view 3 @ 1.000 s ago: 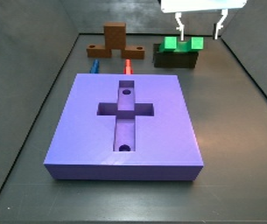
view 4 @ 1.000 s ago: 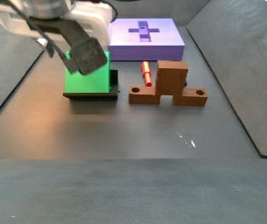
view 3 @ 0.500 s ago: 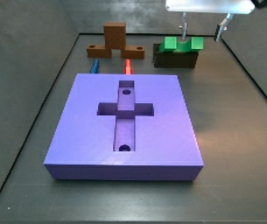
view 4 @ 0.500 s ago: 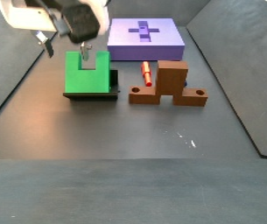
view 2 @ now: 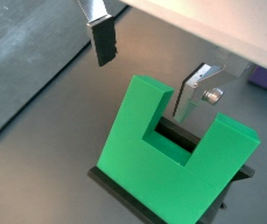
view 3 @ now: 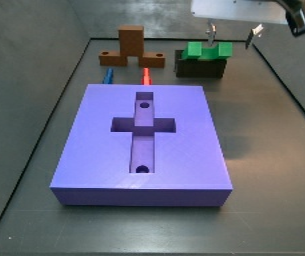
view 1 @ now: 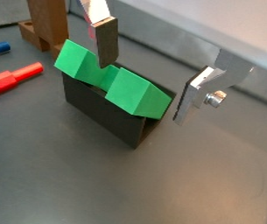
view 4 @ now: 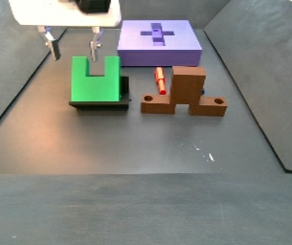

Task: Pick up the green object. Move up. Place the green object on the fixture. Regrasp the green object. Move to above the board. Insert the green object.
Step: Regrasp the green object.

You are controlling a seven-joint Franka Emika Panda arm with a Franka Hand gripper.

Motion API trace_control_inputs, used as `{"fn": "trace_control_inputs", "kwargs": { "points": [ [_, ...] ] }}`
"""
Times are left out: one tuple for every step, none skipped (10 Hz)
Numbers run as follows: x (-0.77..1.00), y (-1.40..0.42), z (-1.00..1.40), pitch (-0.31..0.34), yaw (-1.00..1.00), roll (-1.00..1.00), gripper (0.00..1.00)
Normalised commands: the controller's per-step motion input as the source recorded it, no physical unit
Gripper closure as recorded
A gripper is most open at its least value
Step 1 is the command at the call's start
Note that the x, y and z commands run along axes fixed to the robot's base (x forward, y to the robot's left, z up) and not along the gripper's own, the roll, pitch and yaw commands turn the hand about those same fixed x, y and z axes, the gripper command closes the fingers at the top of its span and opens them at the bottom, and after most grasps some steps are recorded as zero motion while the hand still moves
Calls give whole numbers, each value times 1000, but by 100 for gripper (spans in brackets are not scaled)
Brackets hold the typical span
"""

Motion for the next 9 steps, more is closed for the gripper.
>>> {"fn": "trace_control_inputs", "kwargs": {
  "points": [
    [-74, -189, 40, -194, 60, 1000, 0],
    [-60, -117, 34, -169, 180, 1000, 0],
    [-26, -97, 0, -197, 317, 1000, 0],
    [-23, -97, 0, -231, 366, 1000, 0],
    [0, -91, 0, -200, 426, 1000, 0],
    [131, -46, -140, -137, 440, 1000, 0],
    [163, -9, -209, -26, 329, 983, 0],
    [277, -54, -294, 0, 111, 954, 0],
    [214, 0, -517, 0, 186, 371, 0]
  ]
}}
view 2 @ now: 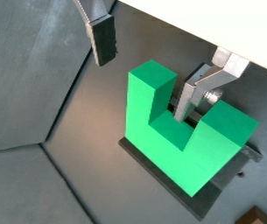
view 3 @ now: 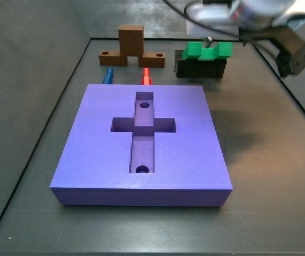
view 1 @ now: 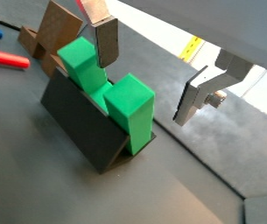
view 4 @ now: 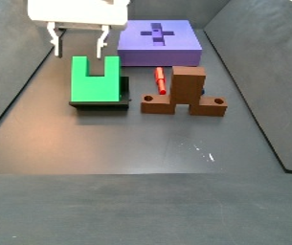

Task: Pick up the green object. Move up. Place the green object on the fixture. Regrasp the green object. Move to above the board. Insert the green object.
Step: Regrasp the green object.

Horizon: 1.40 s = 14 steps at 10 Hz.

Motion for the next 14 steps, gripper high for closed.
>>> {"fn": "trace_control_inputs", "kwargs": {
  "points": [
    [280, 6, -320, 0, 297, 143, 0],
    [103, 0, -209, 0, 294, 274, 0],
    [91, 20, -40, 0, 260, 346, 0],
    [83, 0, 0, 31, 234, 411, 0],
    [0, 0, -66, 0, 180, 389, 0],
    [0, 0, -86, 0, 114, 260, 0],
    [0, 0, -129, 0, 69, 146, 0],
    [0, 0, -143, 0, 60, 29, 0],
    [0, 0, -269, -154, 0, -23, 0],
    [11, 0, -217, -91, 0, -49, 0],
    [11, 0, -40, -9, 0, 0, 0],
    [0, -11, 0, 0, 0, 17, 0],
    [111, 0, 106, 120, 0, 114, 0],
    [146, 0, 103, 146, 0, 80, 0]
  ]
}}
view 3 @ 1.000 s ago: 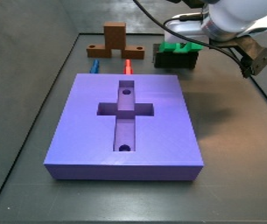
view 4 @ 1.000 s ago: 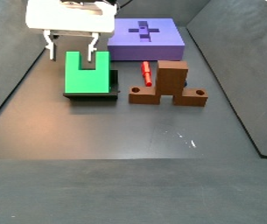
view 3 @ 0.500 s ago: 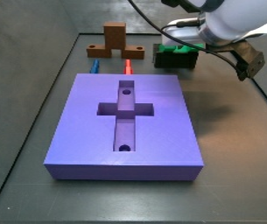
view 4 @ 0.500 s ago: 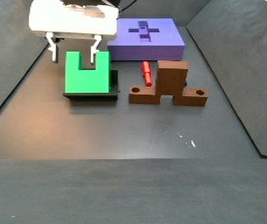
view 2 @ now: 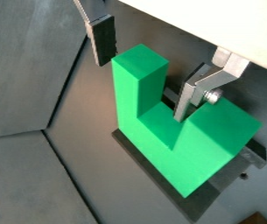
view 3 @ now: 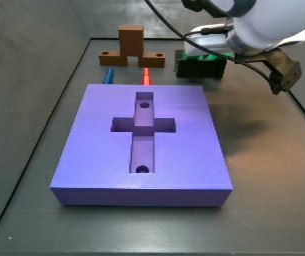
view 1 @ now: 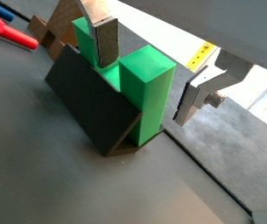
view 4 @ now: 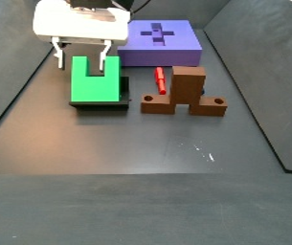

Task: Pick up the green object. Move up. Place the green object on the fixture. Regrasp the green object. Move to above the board. Insert the green object.
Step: Regrasp the green object.

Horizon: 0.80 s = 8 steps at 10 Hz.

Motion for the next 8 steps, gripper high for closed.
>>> {"fn": "trace_control_inputs", "kwargs": {
  "points": [
    [180, 0, 131, 160, 0, 71, 0],
    [66, 0, 49, 89, 0, 100, 0],
    [0, 0, 0, 3, 0, 63, 0],
    [0, 0, 0, 0, 0, 46, 0],
    [0, 0, 0, 0, 0, 0, 0],
    [0, 0, 0, 0, 0, 0, 100],
    [0, 0, 0, 0, 0, 0, 100],
    [0, 0, 0, 0, 0, 0, 100]
  ]
}}
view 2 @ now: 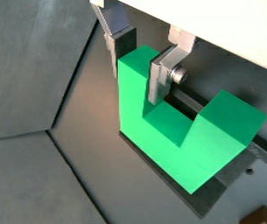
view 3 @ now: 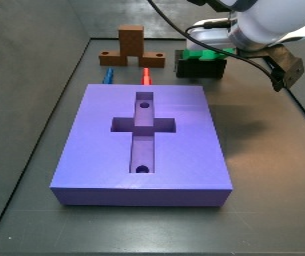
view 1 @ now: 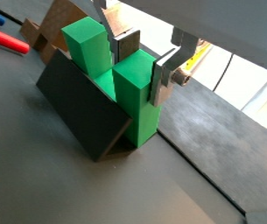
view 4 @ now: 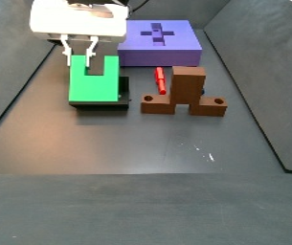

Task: Pick up the green object. Move up. Place the green object on the fixture. Regrasp the green object. Move to above the board. Insert the green object.
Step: Regrasp the green object, then move to above the board.

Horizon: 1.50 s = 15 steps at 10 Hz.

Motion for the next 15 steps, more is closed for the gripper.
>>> {"fn": "trace_control_inputs", "kwargs": {
  "points": [
    [0, 0, 0, 0, 0, 0, 100],
    [0, 0, 0, 0, 0, 0, 100],
    [0, 0, 0, 0, 0, 0, 100],
    [0, 0, 0, 0, 0, 0, 100],
    [0, 0, 0, 0, 0, 0, 100],
    [0, 0, 0, 0, 0, 0, 100],
    [0, 0, 0, 0, 0, 0, 100],
    [0, 0, 0, 0, 0, 0, 100],
    [0, 0, 0, 0, 0, 0, 100],
    [0, 0, 0, 0, 0, 0, 100],
    [0, 0, 0, 0, 0, 0, 100],
    [0, 0, 0, 0, 0, 0, 100],
    [0, 0, 0, 0, 0, 0, 100],
    [0, 0, 1400, 0, 0, 0, 100],
    [-27, -24, 1400, 18, -69, 27, 100]
  ]
}}
